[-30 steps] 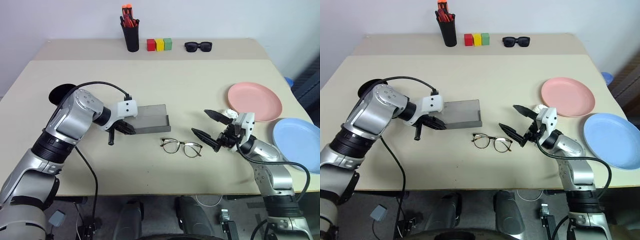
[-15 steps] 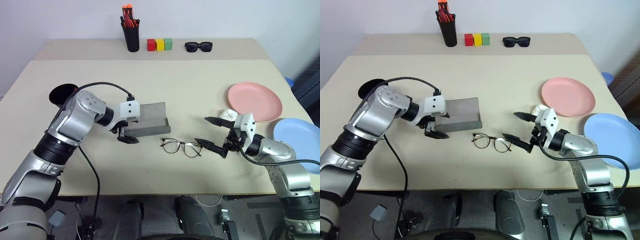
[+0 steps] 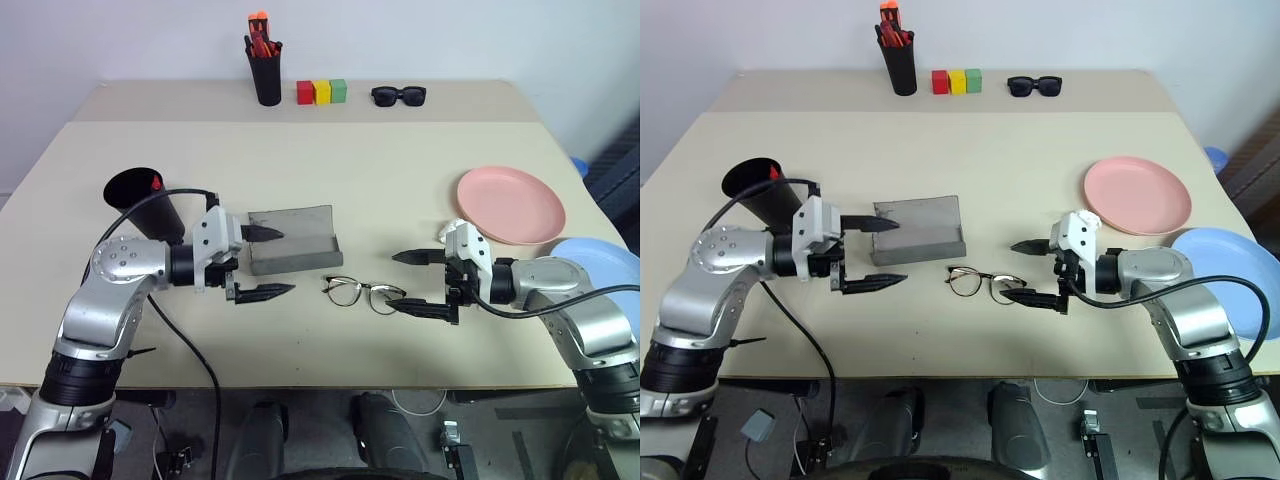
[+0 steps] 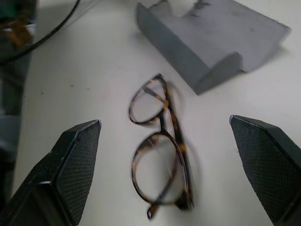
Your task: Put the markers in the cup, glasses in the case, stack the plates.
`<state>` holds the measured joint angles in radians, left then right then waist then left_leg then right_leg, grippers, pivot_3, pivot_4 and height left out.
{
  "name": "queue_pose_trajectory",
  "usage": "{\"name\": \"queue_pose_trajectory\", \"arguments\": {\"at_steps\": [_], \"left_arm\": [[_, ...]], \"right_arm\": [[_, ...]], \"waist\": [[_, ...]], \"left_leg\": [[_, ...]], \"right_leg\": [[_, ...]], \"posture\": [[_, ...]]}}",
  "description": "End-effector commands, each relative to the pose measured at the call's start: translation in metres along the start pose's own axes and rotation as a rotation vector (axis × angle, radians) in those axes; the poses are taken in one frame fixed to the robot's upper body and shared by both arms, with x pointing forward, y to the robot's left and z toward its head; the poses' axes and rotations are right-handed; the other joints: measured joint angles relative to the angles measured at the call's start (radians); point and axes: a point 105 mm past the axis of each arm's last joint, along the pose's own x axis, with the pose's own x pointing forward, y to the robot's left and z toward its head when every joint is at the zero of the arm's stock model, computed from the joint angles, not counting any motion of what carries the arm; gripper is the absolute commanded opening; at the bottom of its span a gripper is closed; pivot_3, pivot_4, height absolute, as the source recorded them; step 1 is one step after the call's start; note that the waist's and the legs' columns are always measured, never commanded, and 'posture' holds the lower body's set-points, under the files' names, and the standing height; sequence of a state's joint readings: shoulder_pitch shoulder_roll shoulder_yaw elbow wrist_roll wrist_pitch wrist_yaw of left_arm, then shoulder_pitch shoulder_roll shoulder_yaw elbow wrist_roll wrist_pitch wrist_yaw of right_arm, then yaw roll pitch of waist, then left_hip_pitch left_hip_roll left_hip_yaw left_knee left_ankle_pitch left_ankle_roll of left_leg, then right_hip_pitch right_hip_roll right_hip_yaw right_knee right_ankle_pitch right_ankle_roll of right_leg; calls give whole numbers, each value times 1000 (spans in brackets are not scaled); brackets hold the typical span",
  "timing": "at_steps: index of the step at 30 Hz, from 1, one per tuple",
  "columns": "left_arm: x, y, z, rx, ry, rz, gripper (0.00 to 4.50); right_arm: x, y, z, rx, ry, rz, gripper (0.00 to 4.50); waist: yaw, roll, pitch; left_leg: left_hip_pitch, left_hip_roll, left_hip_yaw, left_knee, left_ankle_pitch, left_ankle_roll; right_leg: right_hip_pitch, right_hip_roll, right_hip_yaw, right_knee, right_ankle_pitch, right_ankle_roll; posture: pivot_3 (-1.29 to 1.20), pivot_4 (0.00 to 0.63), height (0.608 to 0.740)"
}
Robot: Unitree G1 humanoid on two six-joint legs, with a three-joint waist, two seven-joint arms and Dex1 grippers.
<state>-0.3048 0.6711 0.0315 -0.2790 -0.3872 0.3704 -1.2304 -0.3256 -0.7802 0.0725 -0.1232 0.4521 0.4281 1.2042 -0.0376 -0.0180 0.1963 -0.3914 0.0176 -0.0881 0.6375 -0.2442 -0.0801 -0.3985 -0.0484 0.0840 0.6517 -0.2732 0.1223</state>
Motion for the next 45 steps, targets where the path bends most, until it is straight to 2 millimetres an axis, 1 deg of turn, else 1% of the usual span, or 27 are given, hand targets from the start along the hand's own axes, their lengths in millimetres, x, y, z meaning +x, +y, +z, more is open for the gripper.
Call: {"name": "queue_pose_trajectory", "arguments": {"at_steps": [1,3,5,10,13,15,19,23,30,37,45], "left_arm": [[-9,-6,4,27,-26,-14,4472],[-10,-9,2,-6,-41,-21,4472],[-8,-12,1,-8,-47,-27,4472],[-2,-18,0,-8,-63,-41,4472],[-3,-20,0,4,-62,-45,4472],[-4,-21,-2,11,-55,-47,4472],[-8,-23,-8,16,-46,-47,4472],[-9,-26,-17,17,-32,-38,4472],[-8,-28,-24,20,-26,-34,4472],[-4,-28,-25,22,-24,-38,4472],[0,-27,-18,24,-25,-39,4472]], "right_arm": [[2,0,1,-8,37,75,4500],[7,-1,-1,5,77,125,4500],[10,-3,-7,8,120,168,4500],[16,-16,-17,14,170,210,4500],[18,-28,-16,3,174,211,4500],[19,-31,-15,5,176,230,4500],[23,-31,-12,26,176,292,4500],[25,-23,-13,64,215,376,4500],[34,-20,-10,56,262,432,4500],[44,-26,-2,66,322,446,4500],[44,-26,1,73,386,470,4500]], "waist": [[-3,0,0],[-6,0,0],[-7,0,0],[-6,0,0],[-7,0,0],[-7,0,0],[-8,0,0],[-8,1,0],[-8,1,0],[-8,1,0],[-8,1,0]], "left_leg": [[0,0,0,0,0,0],[0,0,0,0,0,0],[0,0,0,0,0,0],[0,0,0,-1,0,0],[0,0,0,-1,0,0],[0,0,0,-1,0,0],[1,0,0,-2,0,0],[1,0,0,-2,0,0],[1,0,0,-2,0,0],[1,0,0,-3,0,0],[0,0,0,-4,0,0]], "right_leg": [[0,0,0,-1,0,0],[1,0,0,-1,0,0],[0,0,0,-1,0,0],[0,0,0,-1,0,0],[0,0,0,-1,0,0],[0,0,0,-1,0,0],[0,0,0,-1,0,0],[0,0,0,-1,0,0],[-1,0,0,-1,0,0],[-1,0,0,-1,0,0],[-2,0,0,-1,0,0]], "posture": [[0,150,740],[0,150,740],[0,150,740],[0,150,740],[0,150,740],[0,150,740],[0,150,740],[0,150,740],[0,150,740],[0,150,740],[0,150,740]]}}
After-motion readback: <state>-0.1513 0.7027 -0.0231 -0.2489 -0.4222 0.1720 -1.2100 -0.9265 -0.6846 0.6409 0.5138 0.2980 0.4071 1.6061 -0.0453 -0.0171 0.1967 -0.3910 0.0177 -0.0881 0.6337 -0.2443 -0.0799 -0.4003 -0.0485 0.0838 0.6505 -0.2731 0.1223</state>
